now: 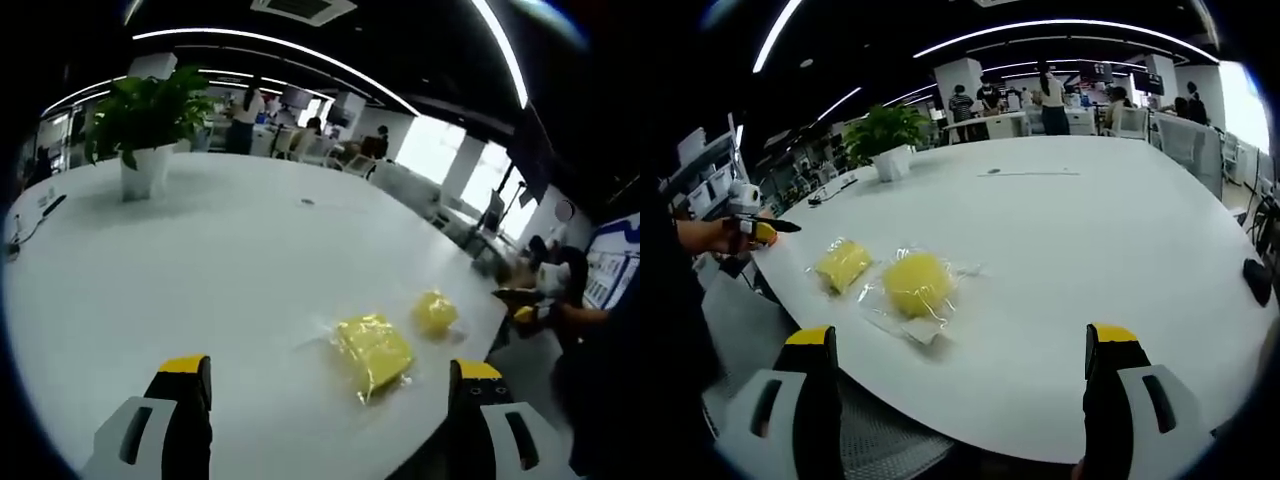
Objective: Compare the silicone blocks by pressing each to a similar depth, holding the contact briefly, and releasing to observe deformation and rebound differences across the visible hardness samples.
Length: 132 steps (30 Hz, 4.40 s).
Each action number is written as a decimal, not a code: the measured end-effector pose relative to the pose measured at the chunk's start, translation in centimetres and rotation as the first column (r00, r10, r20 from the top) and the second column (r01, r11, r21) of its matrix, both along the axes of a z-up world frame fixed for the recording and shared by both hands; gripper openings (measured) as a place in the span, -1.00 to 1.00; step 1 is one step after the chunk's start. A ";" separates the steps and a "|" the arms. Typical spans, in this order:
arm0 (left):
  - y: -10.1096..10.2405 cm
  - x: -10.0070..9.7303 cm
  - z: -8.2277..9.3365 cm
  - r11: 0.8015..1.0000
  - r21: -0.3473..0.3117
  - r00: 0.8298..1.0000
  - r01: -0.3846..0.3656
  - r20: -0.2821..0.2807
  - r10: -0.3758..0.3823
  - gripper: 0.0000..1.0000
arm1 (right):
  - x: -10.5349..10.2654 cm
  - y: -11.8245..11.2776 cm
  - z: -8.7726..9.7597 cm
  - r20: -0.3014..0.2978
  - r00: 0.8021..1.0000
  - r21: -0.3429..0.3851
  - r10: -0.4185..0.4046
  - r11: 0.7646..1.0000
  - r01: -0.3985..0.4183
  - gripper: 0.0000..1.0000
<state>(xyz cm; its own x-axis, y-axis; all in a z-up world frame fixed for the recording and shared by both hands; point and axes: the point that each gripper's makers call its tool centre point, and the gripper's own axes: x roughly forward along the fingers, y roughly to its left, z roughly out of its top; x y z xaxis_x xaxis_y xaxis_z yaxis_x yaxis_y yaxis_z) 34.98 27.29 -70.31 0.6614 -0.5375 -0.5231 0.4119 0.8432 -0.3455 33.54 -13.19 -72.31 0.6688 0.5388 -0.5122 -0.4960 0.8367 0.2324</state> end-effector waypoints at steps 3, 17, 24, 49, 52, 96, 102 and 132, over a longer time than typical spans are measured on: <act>0.1 0.3 0.2 1.000 0.000 1.000 -0.002 0.006 0.002 1.00 | 0.1 0.0 -0.1 -0.002 1.000 0.002 -0.001 1.000 0.001 0.93; -0.1 1.2 0.1 0.999 -0.027 1.000 -0.020 -0.013 0.020 1.00 | 0.0 0.1 -0.3 -0.008 1.000 0.019 -0.011 1.000 0.012 0.93; -0.7 1.9 -0.2 0.999 -0.039 1.000 -0.005 -0.022 0.004 1.00 | 0.1 0.3 -0.1 -0.006 1.000 0.024 -0.007 1.000 0.007 0.93; -2.4 4.5 -3.6 0.960 -0.226 0.978 -0.164 -0.163 0.128 0.52 | -0.4 0.8 -0.1 -0.016 1.000 0.028 -0.002 1.000 0.003 0.93; -2.9 4.7 -4.2 0.958 -0.234 0.976 -0.166 -0.180 0.125 0.38 | -0.6 0.8 -0.4 -0.024 1.000 0.018 0.002 1.000 -0.002 0.93; -5.8 6.8 -8.4 0.812 -0.465 0.915 -0.353 -0.352 0.197 -0.80 | -0.9 -0.1 -0.7 -0.053 0.998 -0.004 -0.012 1.000 0.012 0.93; -5.4 6.7 -8.4 0.814 -0.466 0.921 -0.347 -0.333 0.202 -0.91 | -0.9 0.0 -0.7 -0.055 0.998 -0.006 -0.007 1.000 0.006 0.93; -5.4 6.8 -7.3 0.769 -0.488 0.894 -0.413 -0.379 0.239 -1.00 | -0.4 0.2 0.4 -0.031 1.000 -0.001 -0.003 1.000 0.003 0.93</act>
<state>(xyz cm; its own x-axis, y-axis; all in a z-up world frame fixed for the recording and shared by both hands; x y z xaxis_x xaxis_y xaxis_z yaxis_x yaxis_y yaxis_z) 41.79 21.87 -77.62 0.7215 -0.5654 -0.3997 -0.0402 0.5421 -0.8393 33.09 -13.03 -71.88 0.6543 0.5365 -0.5330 -0.4865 0.8382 0.2466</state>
